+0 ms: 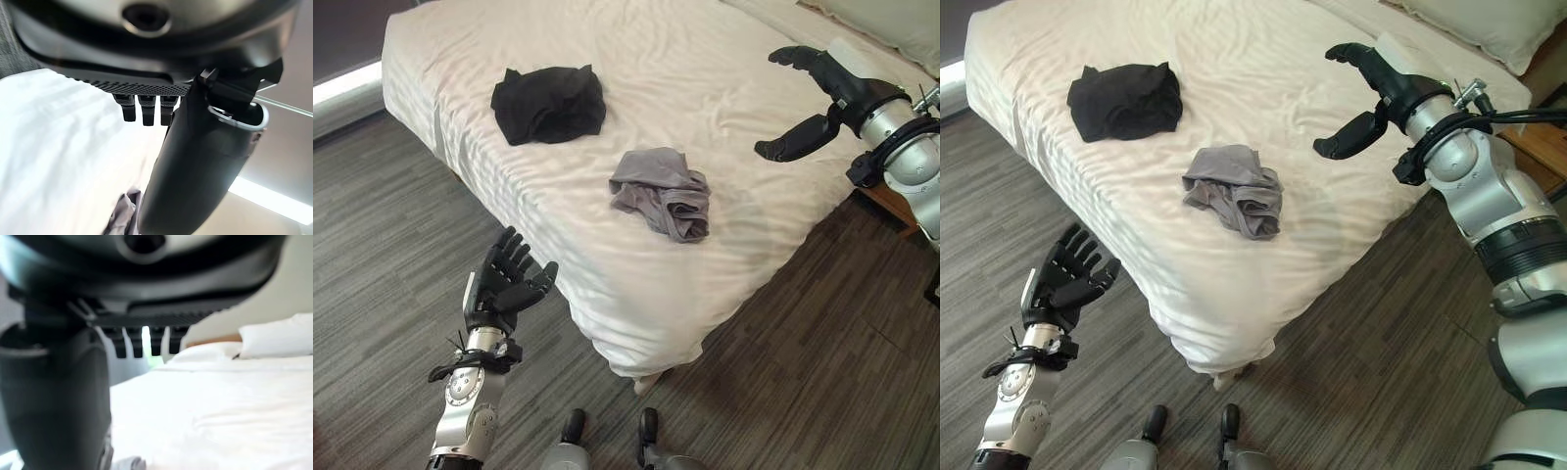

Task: Pick up bed clothes into laundry basket.

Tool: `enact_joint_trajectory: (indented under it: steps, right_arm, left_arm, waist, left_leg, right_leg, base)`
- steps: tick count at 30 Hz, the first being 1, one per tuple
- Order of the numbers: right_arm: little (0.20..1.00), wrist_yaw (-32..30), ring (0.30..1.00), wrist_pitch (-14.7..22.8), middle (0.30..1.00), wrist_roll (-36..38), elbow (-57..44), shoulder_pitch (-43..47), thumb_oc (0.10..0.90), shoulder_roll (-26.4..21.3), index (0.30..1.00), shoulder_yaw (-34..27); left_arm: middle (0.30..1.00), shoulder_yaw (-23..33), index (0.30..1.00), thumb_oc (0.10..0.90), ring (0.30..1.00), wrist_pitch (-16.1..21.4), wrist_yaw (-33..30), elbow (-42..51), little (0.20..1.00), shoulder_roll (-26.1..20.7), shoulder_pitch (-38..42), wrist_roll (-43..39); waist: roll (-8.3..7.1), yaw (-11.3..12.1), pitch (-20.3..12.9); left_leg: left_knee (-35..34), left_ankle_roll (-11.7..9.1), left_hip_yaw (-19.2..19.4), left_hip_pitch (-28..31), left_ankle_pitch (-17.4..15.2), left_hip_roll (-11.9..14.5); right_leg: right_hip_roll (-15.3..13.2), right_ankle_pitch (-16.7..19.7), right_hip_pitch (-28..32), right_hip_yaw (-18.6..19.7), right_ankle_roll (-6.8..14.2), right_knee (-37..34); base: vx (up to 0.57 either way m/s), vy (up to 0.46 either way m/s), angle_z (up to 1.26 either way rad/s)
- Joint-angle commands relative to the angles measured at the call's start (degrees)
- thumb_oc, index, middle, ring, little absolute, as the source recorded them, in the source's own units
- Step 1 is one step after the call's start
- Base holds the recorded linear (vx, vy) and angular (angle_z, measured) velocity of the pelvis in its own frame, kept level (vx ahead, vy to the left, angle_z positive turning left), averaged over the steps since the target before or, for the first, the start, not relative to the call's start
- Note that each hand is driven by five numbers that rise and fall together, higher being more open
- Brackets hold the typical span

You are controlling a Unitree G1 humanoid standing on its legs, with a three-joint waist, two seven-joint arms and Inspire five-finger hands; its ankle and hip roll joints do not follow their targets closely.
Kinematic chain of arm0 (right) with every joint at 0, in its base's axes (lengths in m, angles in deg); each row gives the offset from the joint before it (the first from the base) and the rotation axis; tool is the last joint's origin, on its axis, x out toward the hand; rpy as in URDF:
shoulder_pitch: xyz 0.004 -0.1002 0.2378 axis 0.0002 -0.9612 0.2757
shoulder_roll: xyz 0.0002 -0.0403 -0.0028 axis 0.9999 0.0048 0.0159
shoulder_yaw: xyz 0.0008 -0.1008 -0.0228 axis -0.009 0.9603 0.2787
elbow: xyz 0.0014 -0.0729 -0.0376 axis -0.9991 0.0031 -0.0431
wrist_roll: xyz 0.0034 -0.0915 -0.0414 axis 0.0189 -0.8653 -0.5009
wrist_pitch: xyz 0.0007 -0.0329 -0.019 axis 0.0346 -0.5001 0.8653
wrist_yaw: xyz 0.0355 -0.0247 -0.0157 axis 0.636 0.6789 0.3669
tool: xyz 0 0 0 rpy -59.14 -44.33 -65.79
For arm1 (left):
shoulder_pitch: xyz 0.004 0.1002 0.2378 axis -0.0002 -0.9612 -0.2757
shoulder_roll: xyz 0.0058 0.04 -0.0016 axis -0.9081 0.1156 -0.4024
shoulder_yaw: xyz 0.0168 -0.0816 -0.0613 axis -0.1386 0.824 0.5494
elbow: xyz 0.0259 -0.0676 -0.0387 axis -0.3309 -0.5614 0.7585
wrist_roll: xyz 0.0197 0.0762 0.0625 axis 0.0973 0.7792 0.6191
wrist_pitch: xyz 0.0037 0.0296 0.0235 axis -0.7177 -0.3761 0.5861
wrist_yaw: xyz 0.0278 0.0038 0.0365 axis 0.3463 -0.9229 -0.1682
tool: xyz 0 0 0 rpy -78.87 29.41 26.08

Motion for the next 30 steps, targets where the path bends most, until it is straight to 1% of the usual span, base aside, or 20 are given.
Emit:
enact_joint_trajectory:
  steps: [1,3,6,10,12,14,17,18,20,22,26,28,29,30]
  right_arm:
    - [0.9,-1.27,0.9,1.17,0.9,5.95,3.83,13.97,0.8,-1.95,0.9,2.7]
    - [0.9,-1.1,0.9,0.94,0.9,6.6,5.31,15.21,0.8,-2.63,0.9,3.87]
    - [0.9,-0.4,0.9,0.34,0.9,7.11,8.09,18.55,0.8,-3.69,0.9,6.88]
    - [0.9,-0.09,0.9,0.05,0.9,8.87,12.59,22.35,0.8,-3.24,0.9,9.08]
    - [0.9,-0.03,0.9,-0.15,0.9,9.39,14.6,23.65,0.8,-2.97,0.9,9.82]
    - [0.9,0.02,0.9,-0.27,0.9,9.79,16.34,24.17,0.8,-2.39,0.9,10.0]
    - [0.9,0.07,0.9,-0.6,0.9,8.86,18.55,25.58,0.8,-1.41,0.9,11.94]
    - [0.9,0.09,0.9,-0.57,0.9,8.87,18.62,25.71,0.8,-1.4,0.9,12.06]
    - [0.9,0.06,0.9,-0.77,0.9,8.04,19.54,24.44,0.8,0.66,0.9,11.84]
    - [0.9,-0.05,0.9,-0.86,0.9,7.81,19.98,23.29,0.8,2.37,0.9,11.07]
    - [0.9,-0.06,0.9,-1.35,0.9,6.84,20.44,20.0,0.8,8.26,0.9,9.23]
    - [0.9,0.0,0.9,-1.47,0.9,6.32,20.42,17.5,0.8,11.18,0.9,8.13]
    - [0.361,0.32,0.361,-1.55,0.361,5.88,20.1,16.54,0.441,12.15,0.361,8.14]
    - [0.3,0.31,0.3,-1.56,0.3,5.86,20.08,16.49,0.4,12.16,0.3,8.09]
  left_arm:
    - [0.9,1.09,0.9,0.8,0.9,4.96,1.71,6.62,0.9,-6.74,3.11,-0.25]
    - [0.9,1.4,0.9,0.8,0.9,4.8,1.87,7.17,0.9,-7.54,2.6,-0.34]
    - [0.9,4.12,0.9,0.8,0.9,4.61,2.33,8.62,0.9,-8.99,-0.21,-0.94]
    - [0.9,9.08,0.9,0.8,0.9,5.36,1.65,7.24,0.9,-10.06,-3.64,-2.22]
    - [0.9,10.35,0.9,0.8,0.9,5.57,1.15,6.9,0.9,-10.33,-4.37,-2.44]
    - [0.9,10.69,0.9,0.8,0.9,5.93,0.9,5.57,0.9,-10.66,-4.16,-2.67]
    - [0.9,10.33,0.9,0.8,0.9,6.08,0.17,6.4,0.9,-10.93,-3.49,-1.86]
    - [0.9,10.33,0.9,0.8,0.9,6.05,0.13,6.45,0.9,-10.86,-3.48,-1.82]
    - [0.9,9.8,0.9,0.8,0.9,6.24,-0.37,6.76,0.9,-9.51,-3.44,-1.64]
    - [0.9,9.68,0.9,0.8,0.9,6.44,-1.02,6.08,0.9,-9.26,-2.87,-1.4]
    - [0.9,9.85,0.9,0.8,0.9,7.0,-2.2,4.57,0.9,-8.62,-1.2,-2.04]
    - [0.9,9.87,0.9,0.8,0.9,7.25,-2.93,3.66,0.9,-8.36,-0.37,-1.73]
    - [0.9,9.9,0.9,0.8,0.9,7.36,-3.17,3.39,0.9,-8.43,0.0,-1.6]
    - [0.9,9.89,0.9,0.8,0.9,7.38,-3.18,3.37,0.9,-8.45,-0.01,-1.6]
  waist:
    - [-0.48,1.5,-1.23]
    - [-0.58,2.35,-0.29]
    - [-0.71,3.48,1.3]
    - [-1.15,5.62,3.44]
    - [-1.26,6.57,4.43]
    - [-1.32,7.33,5.42]
    - [-1.45,8.43,7.22]
    - [-1.42,8.4,7.17]
    - [-1.64,9.39,8.58]
    - [-1.64,10.13,9.39]
    - [-1.37,11.37,10.48]
    - [-0.95,11.77,10.9]
    - [-0.88,11.96,10.95]
    - [-0.91,11.97,10.92]
  left_leg:
    - [0.53,-0.25,0.97,-5.31,2.5,-1.91]
    - [0.46,-0.47,0.47,-6.5,2.93,-2.08]
    - [0.06,-0.66,-0.02,-8.19,3.6,-2.09]
    - [-0.4,-0.9,-0.32,-10.63,4.33,-1.91]
    - [-0.8,-1.19,-0.54,-12.23,5.03,-1.88]
    - [-1.04,-1.51,-0.78,-13.48,5.57,-1.81]
    - [-1.28,-2.0,-1.47,-15.83,6.49,-1.61]
    - [-1.27,-2.01,-1.49,-15.93,6.51,-1.61]
    - [-1.42,-2.29,-1.92,-17.56,6.95,-1.49]
    - [-1.47,-2.43,-2.16,-18.62,7.28,-1.45]
    - [-1.68,-2.73,-2.2,-20.94,7.91,-1.45]
    - [-1.68,-2.8,-2.11,-21.47,8.11,-1.46]
    - [-1.67,-2.84,-2.08,-21.67,8.17,-1.48]
    - [-1.67,-2.84,-2.07,-21.68,8.17,-1.47]
  right_leg:
    - [-0.3,-6.88,2.0,-1.52,2.99,1.95]
    - [-0.37,-6.72,1.17,-2.18,2.95,1.91]
    - [-0.37,-6.38,-0.46,-2.97,3.07,1.83]
    - [-0.38,-5.86,-2.67,-3.29,3.25,1.49]
    - [-0.3,-5.43,-4.26,-3.45,3.3,1.25]
    - [-0.25,-5.1,-5.46,-3.85,3.35,1.13]
    - [-0.07,-4.76,-7.31,-4.55,3.33,0.78]
    - [-0.06,-4.75,-7.41,-4.56,3.32,0.8]
    - [0.21,-4.58,-8.67,-5.09,3.36,0.67]
    - [0.32,-4.32,-9.56,-5.26,3.36,0.58]
    - [0.45,-3.68,-11.56,-5.13,3.38,0.35]
    - [0.41,-3.52,-12.0,-5.09,3.46,0.32]
    - [0.39,-3.53,-12.14,-5.11,3.46,0.31]
    - [0.39,-3.52,-12.16,-5.1,3.46,0.31]
  base:
    - [-0.04,0.0,0.19]
    - [-0.03,0.007,0.2]
    - [-0.02,0.015,0.17]
    - [-0.01,0.003,0.09]
    - [-0.02,-0.005,0.01]
    - [-0.03,-0.011,0.05]
    - [-0.04,-0.026,0.13]
    - [-0.02,-0.02,0.2]
    - [-0.04,-0.03,0.21]
    - [-0.07,-0.034,0.04]
    - [-0.05,-0.014,-0.03]
    - [-0.03,0.013,-0.03]
    - [-0.02,0.007,-0.05]
    - [-0.01,0.012,-0.06]
